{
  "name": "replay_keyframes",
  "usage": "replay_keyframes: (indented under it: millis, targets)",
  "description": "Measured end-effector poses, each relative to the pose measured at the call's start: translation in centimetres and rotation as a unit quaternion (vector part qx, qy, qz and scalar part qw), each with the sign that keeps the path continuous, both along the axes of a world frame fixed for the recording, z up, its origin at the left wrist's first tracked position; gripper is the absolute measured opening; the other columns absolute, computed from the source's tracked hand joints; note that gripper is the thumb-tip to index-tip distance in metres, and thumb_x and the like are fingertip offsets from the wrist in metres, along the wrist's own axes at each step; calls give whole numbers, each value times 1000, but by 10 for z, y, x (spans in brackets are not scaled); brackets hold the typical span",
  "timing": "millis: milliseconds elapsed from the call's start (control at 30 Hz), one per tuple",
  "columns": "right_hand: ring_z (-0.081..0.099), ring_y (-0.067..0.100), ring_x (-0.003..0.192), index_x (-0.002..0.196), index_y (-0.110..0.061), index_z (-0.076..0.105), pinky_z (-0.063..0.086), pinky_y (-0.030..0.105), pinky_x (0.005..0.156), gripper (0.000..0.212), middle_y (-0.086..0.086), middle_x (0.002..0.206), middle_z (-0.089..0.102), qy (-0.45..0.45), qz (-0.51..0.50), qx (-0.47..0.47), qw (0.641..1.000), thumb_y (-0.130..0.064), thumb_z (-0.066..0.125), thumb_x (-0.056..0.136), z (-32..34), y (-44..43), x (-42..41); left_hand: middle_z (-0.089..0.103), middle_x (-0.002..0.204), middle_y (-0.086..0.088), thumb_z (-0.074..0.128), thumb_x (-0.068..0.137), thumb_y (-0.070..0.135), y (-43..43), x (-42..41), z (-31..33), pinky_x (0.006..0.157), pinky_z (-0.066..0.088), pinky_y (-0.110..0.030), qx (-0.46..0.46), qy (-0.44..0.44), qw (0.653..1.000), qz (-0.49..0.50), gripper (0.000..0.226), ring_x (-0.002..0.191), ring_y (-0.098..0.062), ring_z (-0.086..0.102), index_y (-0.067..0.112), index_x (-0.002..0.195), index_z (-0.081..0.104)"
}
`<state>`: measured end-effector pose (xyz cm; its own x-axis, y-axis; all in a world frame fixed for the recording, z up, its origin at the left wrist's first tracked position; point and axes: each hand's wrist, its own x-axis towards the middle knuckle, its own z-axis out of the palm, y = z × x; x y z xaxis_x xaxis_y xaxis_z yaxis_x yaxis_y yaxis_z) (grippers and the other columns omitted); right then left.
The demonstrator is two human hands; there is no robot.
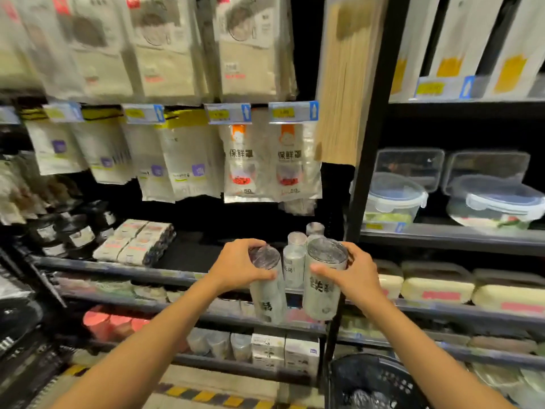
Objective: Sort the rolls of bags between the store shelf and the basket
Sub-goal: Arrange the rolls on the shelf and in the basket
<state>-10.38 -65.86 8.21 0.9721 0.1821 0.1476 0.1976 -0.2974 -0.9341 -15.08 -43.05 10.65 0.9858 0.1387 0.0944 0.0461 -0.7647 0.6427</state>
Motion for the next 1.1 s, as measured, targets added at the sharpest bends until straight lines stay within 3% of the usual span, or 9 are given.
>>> replay_keyframes:
  millis: [67, 200, 400, 533, 700, 867, 967, 1100]
  targets:
    - [60, -2, 87, 105, -26, 59, 45, 12, 66, 52, -11, 97, 65, 0, 13, 6, 1000, -26, 87, 62, 9, 22, 7, 65, 118, 2, 86, 61, 36, 25, 0, 6, 82, 44, -14, -6, -7, 1000, 10, 71, 98, -4, 58, 15, 124, 60]
    - [62, 8, 92, 96, -36, 58, 49, 25, 74, 44, -10, 100, 65, -1, 22, 3, 1000, -29, 86, 63, 17, 68, 24, 63, 120, 2, 87, 59, 40, 76, 10, 10, 88, 45, -17, -5, -15, 1000, 17, 75, 105, -8, 57, 14, 124, 60]
    - [59, 13, 89, 104, -23, 58, 44, 18, 68, 47, -3, 99, 62, 0, -33, 11, 999, -23, 86, 66, 12, 142, 54, 60, 123, 0, 89, 53, 44, 152, 46, 0, 91, 45, -22, -20, -21, 1000, 11, 84, 110, -12, 56, 15, 125, 58]
    - [55, 16, 89, 116, -9, 57, 43, 25, 74, 53, 3, 102, 59, -13, -94, 13, 995, -16, 83, 70, 5, 184, 79, 59, 124, -1, 89, 54, 42, 187, 77, -7, 95, 46, -27, -9, -21, 1000, -5, 85, 114, -16, 55, 14, 127, 56]
    - [52, 13, 88, 120, -6, 54, 39, 23, 72, 56, 2, 101, 57, -31, -154, 15, 987, -16, 81, 73, -6, 214, 120, 57, 123, -1, 89, 54, 40, 209, 120, -26, 95, 46, -29, -16, -6, 1000, -13, 85, 113, -17, 54, 16, 127, 55]
    - [59, 22, 104, 126, -7, 52, 48, 31, 85, 72, 8, 116, 62, -40, -172, -6, 984, -26, 86, 65, -32, 227, 172, 56, 121, 0, 90, 54, 38, 215, 168, -55, 93, 45, -25, -12, 17, 999, -33, 84, 111, -15, 54, 16, 127, 55]
    - [63, 21, 98, 117, -13, 54, 52, 37, 87, 66, 6, 107, 65, -31, -160, -13, 987, -24, 88, 62, -47, 230, 202, 55, 123, 0, 90, 53, 37, 215, 193, -74, 94, 43, -25, -3, 39, 998, -41, 84, 113, -16, 53, 17, 127, 55]
    - [60, 15, 96, 116, -16, 54, 50, 30, 86, 65, -4, 102, 61, -5, -128, -10, 992, -17, 88, 61, -68, 234, 231, 54, 123, 2, 90, 54, 37, 214, 220, -99, 96, 42, -27, 8, 60, 997, -48, 82, 115, -17, 49, 19, 126, 55]
